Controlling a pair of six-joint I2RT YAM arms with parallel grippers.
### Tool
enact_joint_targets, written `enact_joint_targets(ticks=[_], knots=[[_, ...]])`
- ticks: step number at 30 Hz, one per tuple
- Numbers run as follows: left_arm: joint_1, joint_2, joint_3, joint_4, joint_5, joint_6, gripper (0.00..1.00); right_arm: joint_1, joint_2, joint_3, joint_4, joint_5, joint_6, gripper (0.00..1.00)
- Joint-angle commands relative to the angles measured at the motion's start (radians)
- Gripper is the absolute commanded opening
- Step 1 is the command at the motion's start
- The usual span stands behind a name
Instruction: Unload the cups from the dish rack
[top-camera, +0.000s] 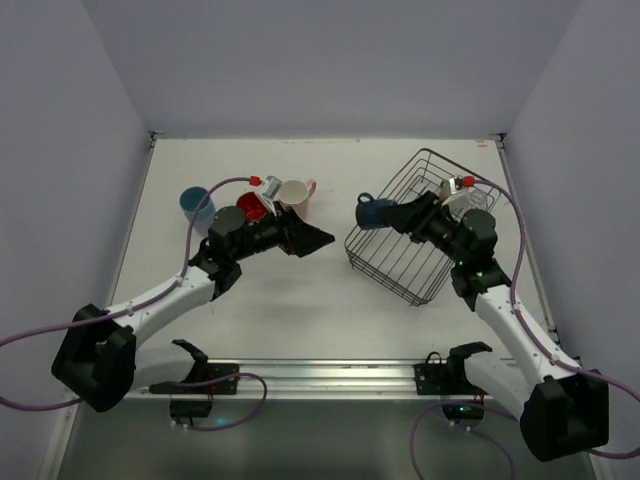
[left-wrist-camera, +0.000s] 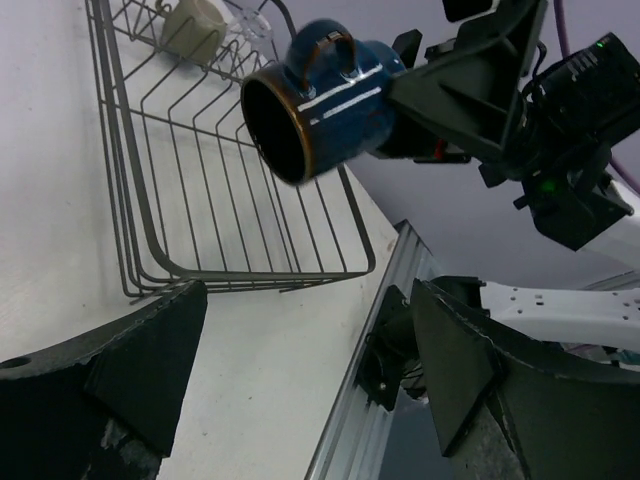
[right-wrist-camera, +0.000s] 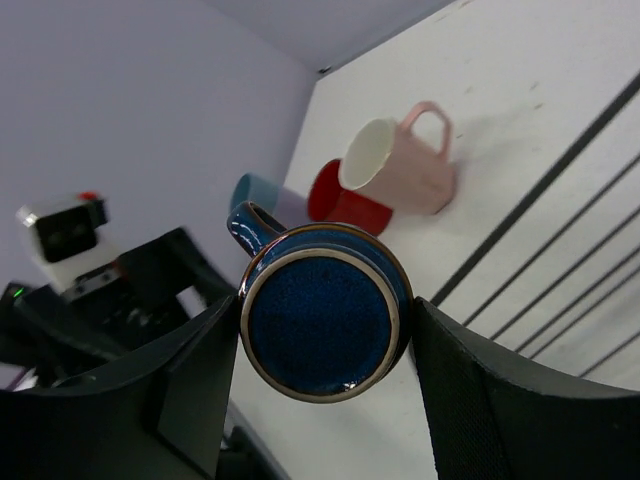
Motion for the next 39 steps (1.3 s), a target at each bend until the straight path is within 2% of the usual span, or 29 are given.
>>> enact_joint_targets(ticks=[1, 8, 16, 20, 21, 23, 24, 27, 28, 30, 35, 38, 39], knots=[[-0.019, 0.077, 0.031, 0.233, 0.069, -0.127, 0.86, 0.074, -0.047, -0.037, 0.235, -0.093, 0.128, 0.18], [-0.079, 0.166, 0.074, 0.297, 0.073, -0.152, 0.82, 0.136, 0.020, -0.068, 0.355, -0.135, 0.198, 0.18], [-0.096, 0.188, 0.065, 0.389, 0.086, -0.181, 0.61, 0.180, 0.146, -0.065, 0.482, -0.185, 0.258, 0.18], [-0.097, 0.182, 0.055, 0.434, 0.079, -0.190, 0.39, 0.211, 0.178, -0.069, 0.519, -0.181, 0.289, 0.18], [-0.099, 0.177, 0.049, 0.441, 0.075, -0.187, 0.21, 0.214, 0.186, -0.071, 0.536, -0.182, 0.295, 0.19], [-0.097, 0.160, 0.043, 0.443, 0.061, -0.175, 0.06, 0.223, 0.198, -0.071, 0.543, -0.184, 0.306, 0.22], [-0.097, 0.151, 0.039, 0.437, 0.055, -0.158, 0.00, 0.225, 0.201, -0.071, 0.542, -0.182, 0.306, 0.25], [-0.097, 0.102, 0.016, 0.405, 0.024, -0.118, 0.00, 0.229, 0.210, -0.071, 0.536, -0.175, 0.299, 0.63], [-0.097, 0.073, 0.006, 0.389, 0.020, -0.102, 0.00, 0.231, 0.212, -0.069, 0.528, -0.169, 0.295, 0.85], [-0.099, 0.038, -0.007, 0.331, 0.023, -0.054, 0.00, 0.229, 0.217, -0.051, 0.470, -0.162, 0.263, 0.99], [-0.099, -0.125, -0.021, 0.095, -0.017, 0.095, 0.00, 0.228, 0.224, -0.020, 0.409, -0.104, 0.200, 0.99], [-0.097, -0.227, -0.006, -0.110, -0.074, 0.201, 0.00, 0.228, 0.241, 0.000, 0.379, -0.090, 0.178, 0.99], [-0.099, -0.246, 0.030, -0.273, -0.145, 0.263, 0.00, 0.226, 0.244, 0.004, 0.369, -0.084, 0.174, 0.99]])
